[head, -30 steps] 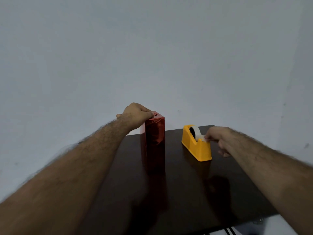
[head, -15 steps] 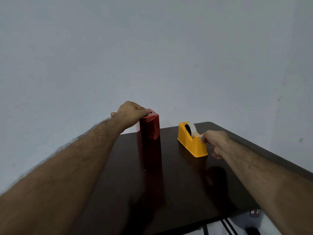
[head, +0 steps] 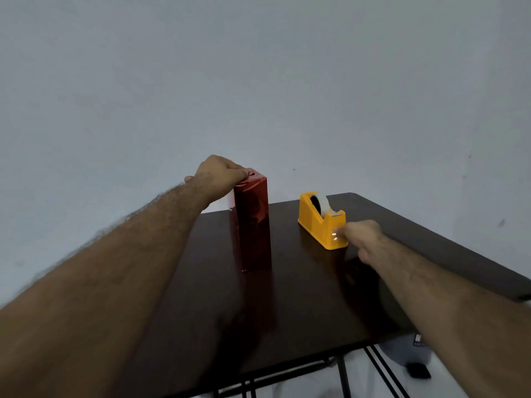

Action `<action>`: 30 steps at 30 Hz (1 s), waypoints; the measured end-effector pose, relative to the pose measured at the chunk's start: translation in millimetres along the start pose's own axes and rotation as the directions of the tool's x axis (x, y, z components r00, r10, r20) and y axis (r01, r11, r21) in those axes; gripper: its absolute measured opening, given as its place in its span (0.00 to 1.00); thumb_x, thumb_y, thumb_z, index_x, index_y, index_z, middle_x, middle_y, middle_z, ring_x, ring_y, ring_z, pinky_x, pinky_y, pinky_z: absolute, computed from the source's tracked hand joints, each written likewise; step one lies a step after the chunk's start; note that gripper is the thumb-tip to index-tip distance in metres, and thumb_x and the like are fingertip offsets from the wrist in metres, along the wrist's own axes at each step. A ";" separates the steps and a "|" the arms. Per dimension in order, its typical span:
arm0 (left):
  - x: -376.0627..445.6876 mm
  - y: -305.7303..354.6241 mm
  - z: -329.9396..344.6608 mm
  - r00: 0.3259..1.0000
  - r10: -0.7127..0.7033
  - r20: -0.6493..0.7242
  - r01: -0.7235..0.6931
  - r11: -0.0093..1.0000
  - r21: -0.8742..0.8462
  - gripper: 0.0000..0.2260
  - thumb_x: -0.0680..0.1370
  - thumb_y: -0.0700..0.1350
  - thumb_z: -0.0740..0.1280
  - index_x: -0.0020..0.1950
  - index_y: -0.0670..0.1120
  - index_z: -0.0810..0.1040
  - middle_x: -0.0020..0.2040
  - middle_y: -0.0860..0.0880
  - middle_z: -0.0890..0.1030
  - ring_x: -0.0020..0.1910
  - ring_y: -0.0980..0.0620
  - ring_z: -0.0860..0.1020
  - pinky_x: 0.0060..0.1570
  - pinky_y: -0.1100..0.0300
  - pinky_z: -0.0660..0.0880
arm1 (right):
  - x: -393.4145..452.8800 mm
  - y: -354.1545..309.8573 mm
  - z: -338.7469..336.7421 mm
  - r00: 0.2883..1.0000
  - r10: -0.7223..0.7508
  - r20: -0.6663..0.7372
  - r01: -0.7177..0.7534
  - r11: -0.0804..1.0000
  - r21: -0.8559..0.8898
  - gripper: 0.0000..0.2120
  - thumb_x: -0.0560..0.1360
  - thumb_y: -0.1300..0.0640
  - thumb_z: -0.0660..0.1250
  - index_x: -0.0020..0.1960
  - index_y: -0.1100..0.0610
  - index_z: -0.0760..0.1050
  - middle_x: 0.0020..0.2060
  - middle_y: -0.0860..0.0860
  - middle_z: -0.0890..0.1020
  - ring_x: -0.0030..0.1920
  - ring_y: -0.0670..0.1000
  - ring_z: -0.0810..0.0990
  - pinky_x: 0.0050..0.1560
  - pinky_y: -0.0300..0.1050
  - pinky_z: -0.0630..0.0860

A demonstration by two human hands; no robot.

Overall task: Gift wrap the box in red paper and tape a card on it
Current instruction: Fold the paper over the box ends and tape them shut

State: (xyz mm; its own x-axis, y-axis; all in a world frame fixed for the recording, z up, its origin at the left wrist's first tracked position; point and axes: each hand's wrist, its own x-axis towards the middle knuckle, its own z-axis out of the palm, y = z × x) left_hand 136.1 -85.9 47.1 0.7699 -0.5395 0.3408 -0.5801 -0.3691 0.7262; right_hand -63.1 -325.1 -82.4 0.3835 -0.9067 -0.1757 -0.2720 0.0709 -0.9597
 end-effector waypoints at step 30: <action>5.6 1.0 8.7 0.995 0.042 -0.096 -0.015 0.964 0.266 0.12 0.80 0.57 0.67 0.46 0.54 0.88 0.46 0.58 0.85 0.53 0.50 0.78 0.55 0.46 0.64 | -77.2 -186.3 83.4 0.842 -0.438 0.315 0.450 0.892 0.038 0.12 0.75 0.72 0.68 0.54 0.63 0.86 0.52 0.49 0.86 0.46 0.46 0.79 0.32 0.39 0.65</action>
State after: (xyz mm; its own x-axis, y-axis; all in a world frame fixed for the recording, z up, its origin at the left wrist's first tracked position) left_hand 137.6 -95.8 44.6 0.7670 -0.4796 0.4263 -0.6412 -0.5492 0.5359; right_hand 31.5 -233.6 91.6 0.7204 -0.6633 0.2028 -0.0370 -0.3287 -0.9437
